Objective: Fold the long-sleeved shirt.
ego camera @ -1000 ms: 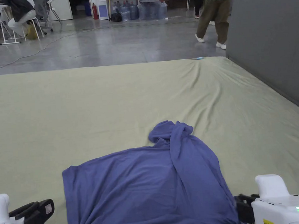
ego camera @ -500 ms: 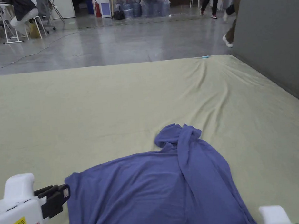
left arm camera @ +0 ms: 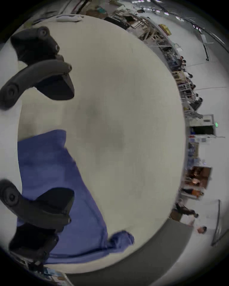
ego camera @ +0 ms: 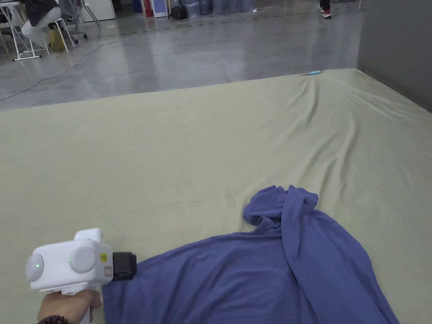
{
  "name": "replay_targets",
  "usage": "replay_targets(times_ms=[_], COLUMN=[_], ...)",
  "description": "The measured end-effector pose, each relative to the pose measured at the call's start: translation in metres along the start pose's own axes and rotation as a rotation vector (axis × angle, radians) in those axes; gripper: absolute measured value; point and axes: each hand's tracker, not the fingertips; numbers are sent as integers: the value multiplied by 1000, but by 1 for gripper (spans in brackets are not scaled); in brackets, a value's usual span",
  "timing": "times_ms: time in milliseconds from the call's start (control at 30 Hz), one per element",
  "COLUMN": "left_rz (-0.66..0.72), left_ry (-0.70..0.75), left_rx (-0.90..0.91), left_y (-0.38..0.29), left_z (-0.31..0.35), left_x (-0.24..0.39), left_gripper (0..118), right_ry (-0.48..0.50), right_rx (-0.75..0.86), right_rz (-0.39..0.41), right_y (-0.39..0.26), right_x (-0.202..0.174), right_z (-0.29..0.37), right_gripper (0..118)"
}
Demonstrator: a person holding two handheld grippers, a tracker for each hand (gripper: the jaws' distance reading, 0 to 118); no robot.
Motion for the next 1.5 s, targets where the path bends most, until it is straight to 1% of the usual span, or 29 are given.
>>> replay_targets(times_ms=[33,67,100,133,167,200,233,333,367,433,467,500,533,633,700,833,900,1000,1033,1100,1167,1267,1333,1500], left_rz=[0,-7,-36,-73,-70,-73,-69,-32,21,72,93,64,69,48,32,65,65,117,149,168,189,188,182,136], left_ry=[-6,4,45,46,36,35,-50,-88,-153,-184,-212,-202,-218,-240,-228,-185,-170,-151,-156,-151,-180,-173,-170,-172], left_rx=[-27,-60,-45,61,17,32,81,136,99,172,207,318,358,456,502,589,636,701,708,727,781,796,813,836], left_y=[-5,-13,-20,-22,-19,-20,-19,-5,-1,17,24,37,49,79,103,154,179,214,226,246,264,283,292,302], left_z=[-10,-10,-10,1,8,21,32,65,80,112,139,159,180,239,269,319,337,367,377,393,405,418,426,435], left_x=[0,6,10,14,17,20,19,14,11,2,0,-6,-9,-13,-18,-31,-38,-46,-48,-49,-48,-39,-33,-20], left_gripper=[101,86,72,67,47,0,0,0,0,0,0,0,0,0,0,0,0,0,0,0,0,0,0,0], right_ry=[-1,-1,-2,-3,-3,-3,-3,7,13,26,32,26,26,50,32,65,55,69,77,88,83,82,79,66], right_rx=[-2,-3,-5,-6,-7,-6,4,95,139,215,258,307,361,497,565,682,701,718,721,730,748,761,793,805], right_rz=[0,-1,-2,0,2,2,-2,-16,-21,-23,-20,-20,-18,-15,-6,7,27,42,37,25,-9,-46,-85,-104], right_y=[1,1,1,1,2,2,4,19,30,58,76,92,112,172,217,317,364,428,449,482,508,536,546,551], right_x=[0,0,0,0,0,0,1,5,7,12,14,15,17,24,30,43,46,49,50,53,53,56,58,63], right_z=[-1,-1,-2,-3,-2,-1,1,15,23,43,55,66,77,113,136,186,207,232,239,249,258,269,275,274], right_gripper=[0,0,0,0,0,0,0,0,0,0,0,0,0,0,0,0,0,0,0,0,0,0,0,0])
